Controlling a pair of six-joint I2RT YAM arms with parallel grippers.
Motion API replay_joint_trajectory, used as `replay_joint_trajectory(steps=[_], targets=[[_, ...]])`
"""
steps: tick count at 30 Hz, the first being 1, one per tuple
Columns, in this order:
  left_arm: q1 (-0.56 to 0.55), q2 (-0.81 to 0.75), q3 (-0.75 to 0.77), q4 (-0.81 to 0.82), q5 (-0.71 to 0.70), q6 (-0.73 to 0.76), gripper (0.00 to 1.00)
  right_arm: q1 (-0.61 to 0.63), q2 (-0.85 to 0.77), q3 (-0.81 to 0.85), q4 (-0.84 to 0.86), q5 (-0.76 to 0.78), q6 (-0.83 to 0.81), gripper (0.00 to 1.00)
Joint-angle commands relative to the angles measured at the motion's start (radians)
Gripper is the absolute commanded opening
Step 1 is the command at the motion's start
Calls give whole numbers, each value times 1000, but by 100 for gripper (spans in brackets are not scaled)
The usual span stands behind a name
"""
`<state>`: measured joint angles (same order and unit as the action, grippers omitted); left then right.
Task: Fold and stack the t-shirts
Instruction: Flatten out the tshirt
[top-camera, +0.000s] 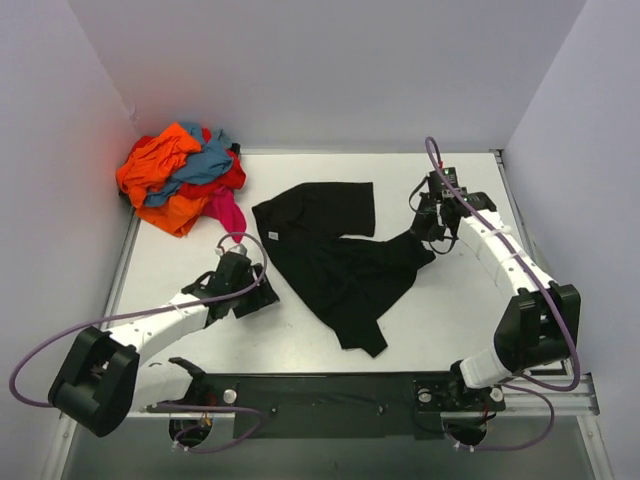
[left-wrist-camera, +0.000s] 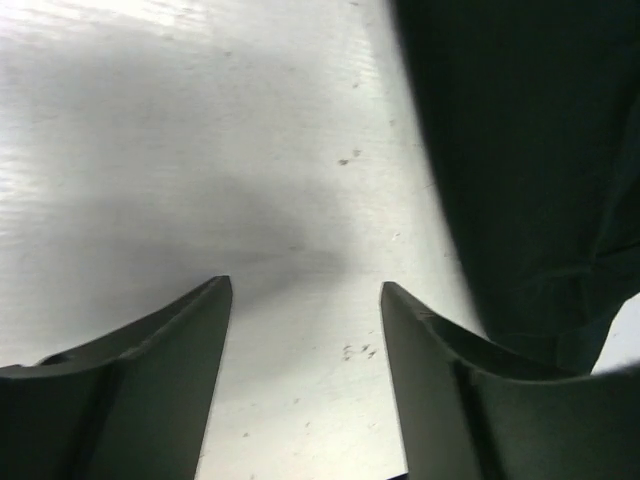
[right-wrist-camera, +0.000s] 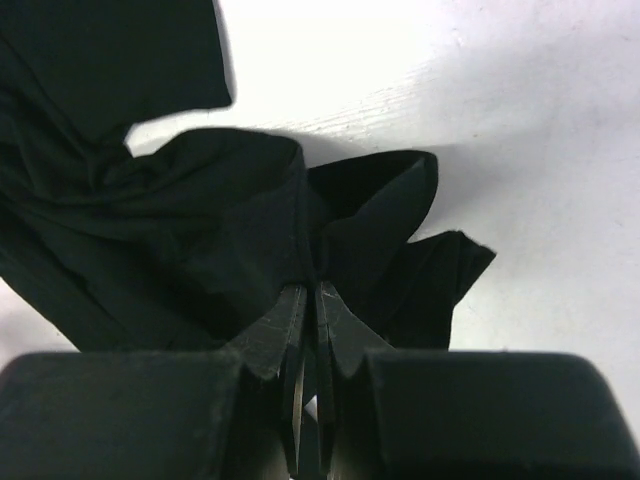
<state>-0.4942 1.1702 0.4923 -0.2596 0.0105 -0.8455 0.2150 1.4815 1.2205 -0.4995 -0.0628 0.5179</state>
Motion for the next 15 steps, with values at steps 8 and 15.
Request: replay_joint_trajectory(steps=[8,15], targets=[[-259,193,221,174,-81,-81,77,6,2,-15,-1,-9,-39,0],[-310,402,285,244,-99,-191,84,4,-6,-26,16,-25,-39,0]])
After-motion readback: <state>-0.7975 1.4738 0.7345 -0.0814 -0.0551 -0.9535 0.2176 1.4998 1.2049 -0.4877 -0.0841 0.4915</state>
